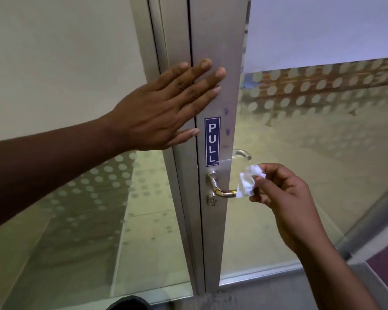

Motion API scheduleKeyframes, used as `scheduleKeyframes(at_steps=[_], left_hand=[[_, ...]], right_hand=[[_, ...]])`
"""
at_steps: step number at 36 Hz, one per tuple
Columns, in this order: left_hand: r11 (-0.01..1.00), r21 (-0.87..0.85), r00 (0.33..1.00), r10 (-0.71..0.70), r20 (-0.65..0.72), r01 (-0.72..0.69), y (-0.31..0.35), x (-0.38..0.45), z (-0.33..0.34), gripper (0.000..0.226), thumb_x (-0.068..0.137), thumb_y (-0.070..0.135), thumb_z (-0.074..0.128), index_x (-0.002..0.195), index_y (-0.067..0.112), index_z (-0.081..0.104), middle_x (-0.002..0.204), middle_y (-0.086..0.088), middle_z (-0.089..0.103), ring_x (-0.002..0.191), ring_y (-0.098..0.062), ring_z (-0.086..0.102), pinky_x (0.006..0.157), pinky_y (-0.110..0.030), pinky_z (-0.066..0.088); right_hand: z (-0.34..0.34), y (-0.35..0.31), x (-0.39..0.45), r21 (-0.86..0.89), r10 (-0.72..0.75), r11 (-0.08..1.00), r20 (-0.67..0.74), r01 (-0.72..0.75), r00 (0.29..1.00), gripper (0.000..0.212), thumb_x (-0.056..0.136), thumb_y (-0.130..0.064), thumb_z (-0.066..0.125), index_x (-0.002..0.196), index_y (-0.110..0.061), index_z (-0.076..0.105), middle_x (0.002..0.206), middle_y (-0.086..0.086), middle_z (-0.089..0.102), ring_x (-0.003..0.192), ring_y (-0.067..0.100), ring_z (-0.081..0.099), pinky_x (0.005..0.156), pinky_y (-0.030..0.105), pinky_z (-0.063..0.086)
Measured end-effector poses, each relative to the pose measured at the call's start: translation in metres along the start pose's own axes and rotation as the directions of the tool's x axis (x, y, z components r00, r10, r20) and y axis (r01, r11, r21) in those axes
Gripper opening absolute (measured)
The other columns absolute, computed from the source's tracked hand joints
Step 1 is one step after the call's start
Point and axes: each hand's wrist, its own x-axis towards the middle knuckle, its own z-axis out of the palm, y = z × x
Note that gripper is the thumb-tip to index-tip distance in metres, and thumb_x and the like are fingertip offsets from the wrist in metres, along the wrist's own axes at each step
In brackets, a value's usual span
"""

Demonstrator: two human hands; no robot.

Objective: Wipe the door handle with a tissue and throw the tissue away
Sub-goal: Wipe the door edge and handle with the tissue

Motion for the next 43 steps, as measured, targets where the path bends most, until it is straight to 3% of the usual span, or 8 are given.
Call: scheduleKeyframes(at_steps=[8, 14, 20, 26, 30, 36, 40, 43], left_hand=[[0.988, -0.055, 0.99, 0.142, 0.017, -0.141, 0.02, -0.007, 0.014, 0.076, 0.109, 0.054, 0.026, 0.164, 0.003, 0.014, 0.171, -0.017, 0.011, 0.158, -0.033, 0.011, 0.129, -0.045, 0.009], [0.984, -0.09, 0.986, 0.161, 0.045, -0.156, 0.039, -0.013, 0.023, 0.077, 0.108, 0.054, 0.028, 0.164, 0.003, 0.014, 0.171, -0.017, 0.009, 0.159, -0.032, 0.009, 0.129, -0.046, 0.009], [0.992, -0.037, 0.992, 0.122, 0.036, -0.121, 0.043, -0.014, 0.024, 0.08, 0.107, 0.058, 0.023, 0.164, 0.002, 0.013, 0.171, -0.018, 0.008, 0.158, -0.033, 0.01, 0.128, -0.046, 0.006], [0.999, 0.042, 1.0, 0.005, 0.012, -0.005, 0.009, -0.011, 0.022, 0.087, 0.105, 0.064, 0.019, 0.164, 0.001, 0.004, 0.171, -0.02, 0.001, 0.158, -0.035, 0.003, 0.128, -0.046, -0.001], [0.999, 0.042, 1.0, -0.016, -0.003, 0.016, -0.005, -0.006, 0.019, 0.089, 0.105, 0.066, 0.019, 0.164, 0.001, 0.003, 0.17, -0.02, 0.003, 0.158, -0.035, 0.005, 0.127, -0.045, -0.003], [0.998, 0.055, 0.999, 0.035, 0.021, -0.036, -0.008, -0.005, 0.024, 0.089, 0.105, 0.067, 0.015, 0.164, 0.002, 0.0, 0.171, -0.019, -0.001, 0.159, -0.034, 0.001, 0.128, -0.045, -0.002], [0.994, 0.082, 0.997, 0.076, 0.021, -0.077, -0.01, -0.006, 0.028, 0.089, 0.104, 0.067, 0.013, 0.164, 0.001, 0.001, 0.171, -0.018, 0.0, 0.159, -0.033, 0.003, 0.128, -0.047, 0.002], [0.991, 0.093, 0.995, 0.096, 0.023, -0.098, -0.011, -0.007, 0.03, 0.089, 0.104, 0.067, 0.012, 0.164, 0.001, 0.0, 0.171, -0.018, -0.001, 0.159, -0.033, 0.003, 0.127, -0.048, 0.002]], right_hand=[[-0.004, -0.005, -0.005, 0.235, 0.156, 0.965, -0.162, -0.115, 0.974, 0.013, 0.081, -0.028, 0.066, 0.084, -0.021, 0.076, 0.079, 0.005, 0.074, 0.062, 0.018, 0.069, 0.058, 0.026, 0.057], [-0.016, 0.003, -0.017, -0.037, 0.024, 0.999, -0.229, -0.033, 0.973, 0.016, 0.095, -0.016, 0.064, 0.086, -0.026, 0.074, 0.08, -0.003, 0.075, 0.061, 0.005, 0.063, 0.056, 0.018, 0.052], [-0.036, 0.024, -0.018, -0.417, -0.084, 0.906, -0.332, -0.066, 0.939, 0.014, 0.094, -0.022, 0.065, 0.089, -0.033, 0.073, 0.079, -0.011, 0.074, 0.068, 0.01, 0.072, 0.058, 0.026, 0.053], [-0.029, 0.029, -0.015, -0.462, -0.079, 0.883, -0.321, -0.083, 0.944, 0.02, 0.093, -0.02, 0.063, 0.091, -0.036, 0.075, 0.078, -0.011, 0.075, 0.064, 0.008, 0.07, 0.07, 0.041, 0.063], [-0.003, 0.014, -0.003, -0.413, -0.07, 0.91, -0.272, -0.051, 0.96, 0.013, 0.083, -0.036, 0.07, 0.094, -0.032, 0.077, 0.086, -0.004, 0.076, 0.072, 0.014, 0.074, 0.078, 0.056, 0.06], [0.035, -0.014, 0.025, -0.382, -0.126, 0.923, -0.209, 0.038, 0.97, 0.017, 0.082, -0.043, 0.068, 0.092, -0.032, 0.077, 0.094, -0.003, 0.074, 0.073, 0.009, 0.074, 0.079, 0.043, 0.062], [0.051, -0.025, 0.046, -0.557, -0.326, 0.809, -0.158, 0.188, 0.932, 0.014, 0.091, -0.031, 0.068, 0.105, -0.033, 0.072, 0.097, -0.009, 0.072, 0.079, 0.002, 0.07, 0.069, 0.017, 0.054], [0.061, -0.03, 0.06, -0.689, -0.491, 0.661, -0.096, 0.298, 0.866, 0.026, 0.093, -0.023, 0.069, 0.118, -0.018, 0.069, 0.105, -0.005, 0.068, 0.083, 0.0, 0.065, 0.074, 0.008, 0.051]])
